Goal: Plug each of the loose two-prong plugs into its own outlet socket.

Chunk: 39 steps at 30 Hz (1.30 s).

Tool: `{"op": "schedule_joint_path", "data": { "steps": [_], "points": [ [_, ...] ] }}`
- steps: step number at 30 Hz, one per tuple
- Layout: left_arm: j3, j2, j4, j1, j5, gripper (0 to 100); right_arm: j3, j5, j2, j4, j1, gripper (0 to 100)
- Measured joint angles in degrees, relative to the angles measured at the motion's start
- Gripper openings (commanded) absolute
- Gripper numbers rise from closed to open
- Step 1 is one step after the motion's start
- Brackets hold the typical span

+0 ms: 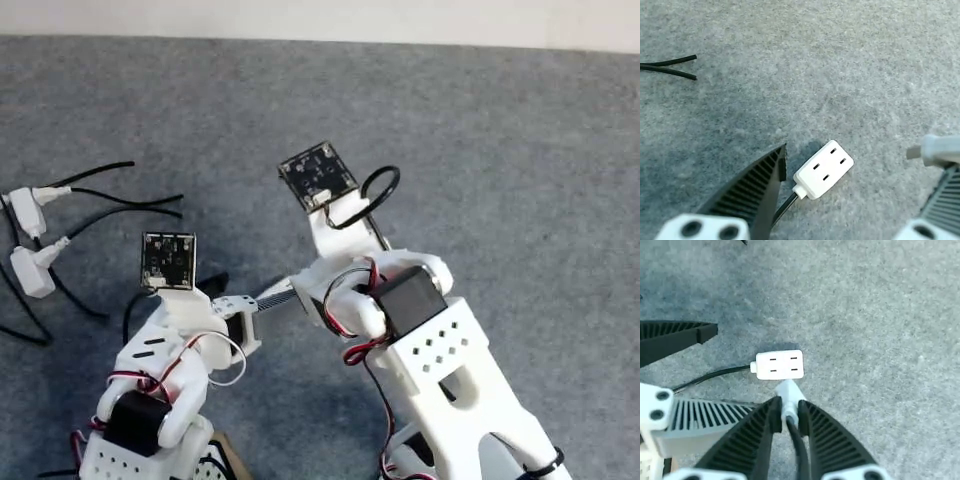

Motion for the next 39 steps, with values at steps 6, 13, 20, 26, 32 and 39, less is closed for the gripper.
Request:
{"op": "schedule_joint_path", "data": {
  "steps": [6, 13, 20, 26, 32, 39],
  "points": [
    [0.0, 0.1, 0.0, 0.0, 0.0, 42, 0.0, 2.2, 0.0, 0.4, 0.0, 0.4],
    [0.1, 0.2, 0.0, 0.0, 0.0, 42, 0.0, 2.9, 0.0, 1.7, 0.0, 0.4],
    [0.1, 0.2, 0.0, -0.1, 0.1, 42, 0.0, 0.1, 0.0, -1.2, 2.7, 0.4],
    [0.1, 0.2, 0.0, -0.2, 0.1, 42, 0.0, -3.7, 0.3, -1.7, 4.0, 0.4],
    [0.1, 0.2, -1.8, -7.3, 0.1, 42, -0.8, -4.6, 9.8, -3.4, 4.0, 0.4],
    [-11.4, 6.9, -2.8, -23.2, 0.2, 42, -4.8, -4.6, 17.6, -4.0, 3.0, 0.4]
  ]
}}
